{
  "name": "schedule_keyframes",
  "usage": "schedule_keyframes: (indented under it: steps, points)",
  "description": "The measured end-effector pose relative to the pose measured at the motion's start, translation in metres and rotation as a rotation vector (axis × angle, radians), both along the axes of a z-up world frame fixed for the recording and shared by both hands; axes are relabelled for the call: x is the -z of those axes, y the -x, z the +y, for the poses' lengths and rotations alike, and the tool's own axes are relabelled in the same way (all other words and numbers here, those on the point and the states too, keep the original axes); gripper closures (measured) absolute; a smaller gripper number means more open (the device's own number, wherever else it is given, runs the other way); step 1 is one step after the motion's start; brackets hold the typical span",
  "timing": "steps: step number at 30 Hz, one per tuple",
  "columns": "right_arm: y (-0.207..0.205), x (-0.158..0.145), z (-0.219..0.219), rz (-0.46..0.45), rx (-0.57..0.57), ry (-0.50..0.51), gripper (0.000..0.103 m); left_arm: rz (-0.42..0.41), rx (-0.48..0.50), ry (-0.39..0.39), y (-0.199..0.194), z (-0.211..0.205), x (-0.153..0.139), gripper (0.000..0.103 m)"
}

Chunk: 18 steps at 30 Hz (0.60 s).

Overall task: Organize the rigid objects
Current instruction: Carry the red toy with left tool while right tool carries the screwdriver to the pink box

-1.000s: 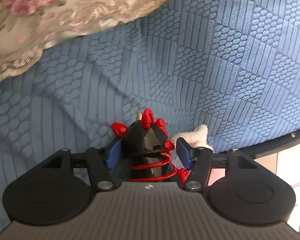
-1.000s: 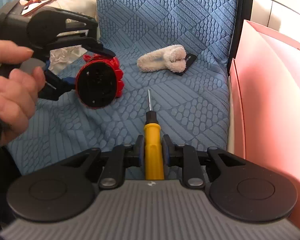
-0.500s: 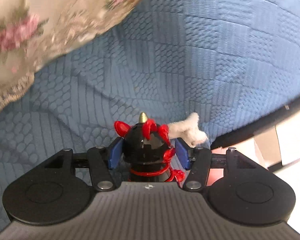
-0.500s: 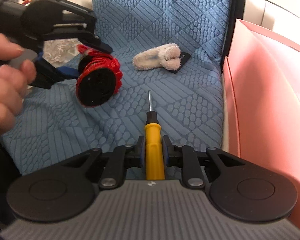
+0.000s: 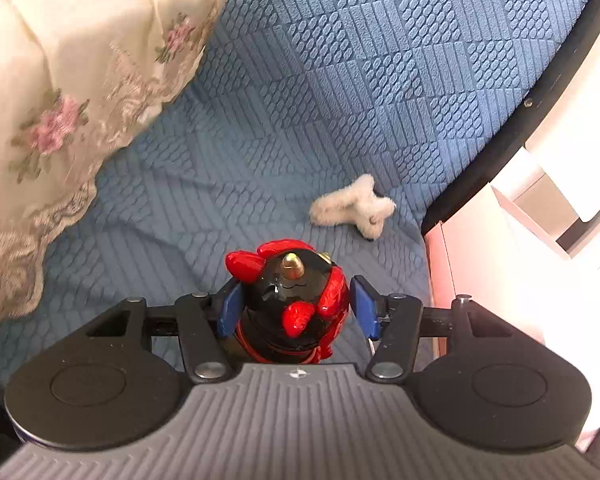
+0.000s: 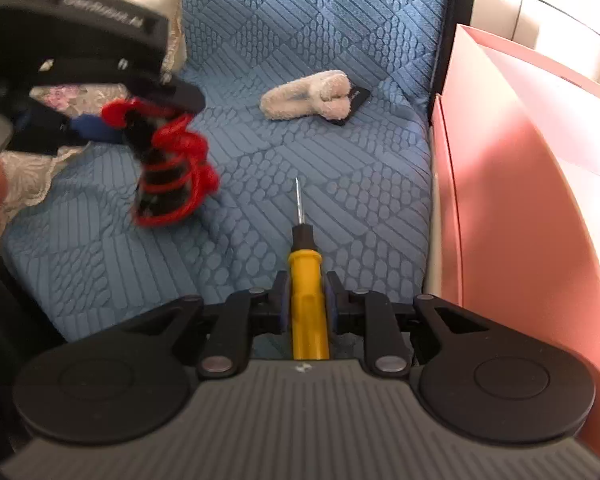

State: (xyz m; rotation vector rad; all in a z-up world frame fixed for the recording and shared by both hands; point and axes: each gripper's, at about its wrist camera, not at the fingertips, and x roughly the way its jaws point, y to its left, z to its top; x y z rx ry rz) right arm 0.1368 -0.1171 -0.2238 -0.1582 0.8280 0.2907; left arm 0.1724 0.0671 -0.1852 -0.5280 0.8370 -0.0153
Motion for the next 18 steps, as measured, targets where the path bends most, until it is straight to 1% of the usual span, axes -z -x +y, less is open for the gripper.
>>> schedule_keyframes:
  steps: [3,5,10,12,13,14,18]
  points:
    - [-0.007,0.004,0.002,-0.007,-0.007,-0.005,0.079,-0.003,0.01,-0.03,0.006,0.0,-0.004,0.041]
    - [-0.011,0.005,0.004,-0.005,-0.01,-0.009,0.081,-0.004,0.024,-0.044,0.009,-0.001,-0.006,0.041]
    - [-0.016,0.0,0.003,0.04,0.004,-0.023,0.081,-0.008,0.037,-0.038,0.016,0.005,-0.016,0.041]
    - [-0.014,-0.004,0.001,0.041,0.008,-0.031,0.081,-0.017,0.041,-0.048,0.018,0.006,-0.022,0.041]
    - [-0.012,-0.01,-0.003,0.031,0.01,-0.031,0.081,-0.023,0.043,-0.055,0.02,0.007,-0.026,0.041]
    - [-0.012,-0.01,-0.003,0.031,0.01,-0.031,0.081,-0.027,0.043,-0.055,0.021,0.008,-0.029,0.041]
    - [-0.008,-0.027,-0.007,0.021,-0.005,-0.058,0.081,-0.041,0.055,-0.044,0.028,0.007,-0.039,0.041]
